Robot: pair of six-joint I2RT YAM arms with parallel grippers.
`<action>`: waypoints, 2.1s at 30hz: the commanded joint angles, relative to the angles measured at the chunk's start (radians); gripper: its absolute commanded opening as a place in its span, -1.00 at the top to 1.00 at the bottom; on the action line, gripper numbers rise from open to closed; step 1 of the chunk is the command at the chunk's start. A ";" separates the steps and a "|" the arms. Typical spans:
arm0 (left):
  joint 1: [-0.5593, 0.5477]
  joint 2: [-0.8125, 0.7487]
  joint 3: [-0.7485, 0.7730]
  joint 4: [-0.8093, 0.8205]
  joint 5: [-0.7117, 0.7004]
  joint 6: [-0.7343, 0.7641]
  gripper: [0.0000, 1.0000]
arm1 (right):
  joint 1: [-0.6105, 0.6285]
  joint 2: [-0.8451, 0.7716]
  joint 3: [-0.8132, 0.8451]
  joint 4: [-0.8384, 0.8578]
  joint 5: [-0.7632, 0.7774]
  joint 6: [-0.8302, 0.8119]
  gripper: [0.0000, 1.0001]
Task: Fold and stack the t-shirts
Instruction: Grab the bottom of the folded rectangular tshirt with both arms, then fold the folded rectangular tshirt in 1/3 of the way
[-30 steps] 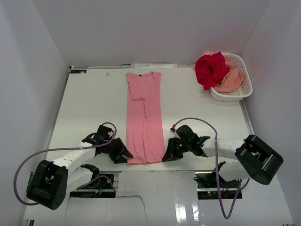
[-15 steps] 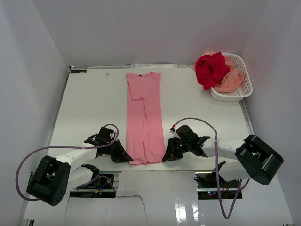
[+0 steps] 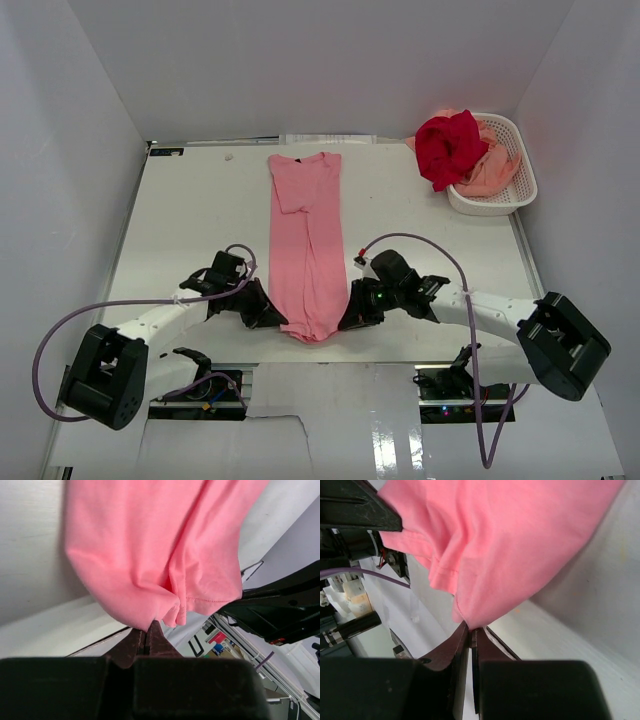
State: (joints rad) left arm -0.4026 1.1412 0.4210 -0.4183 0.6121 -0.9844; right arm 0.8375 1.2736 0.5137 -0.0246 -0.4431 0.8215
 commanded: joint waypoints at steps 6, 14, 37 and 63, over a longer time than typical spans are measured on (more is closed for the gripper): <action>0.033 0.022 0.088 -0.039 0.034 0.045 1.00 | -0.061 -0.059 0.123 -0.141 -0.002 -0.114 0.85; 0.197 0.068 0.248 -0.154 0.031 0.203 1.00 | -0.129 -0.002 0.219 -0.204 -0.017 -0.208 0.85; 0.226 0.273 0.449 -0.053 0.020 0.231 1.00 | -0.193 0.263 0.519 -0.261 -0.045 -0.346 0.85; 0.248 0.420 0.582 0.026 0.000 0.231 1.00 | -0.268 0.395 0.658 -0.304 -0.054 -0.436 0.85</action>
State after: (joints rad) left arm -0.1623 1.5581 0.9554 -0.4355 0.6205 -0.7593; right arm 0.5812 1.6585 1.1114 -0.3248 -0.4786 0.4175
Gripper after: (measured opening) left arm 0.017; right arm 0.086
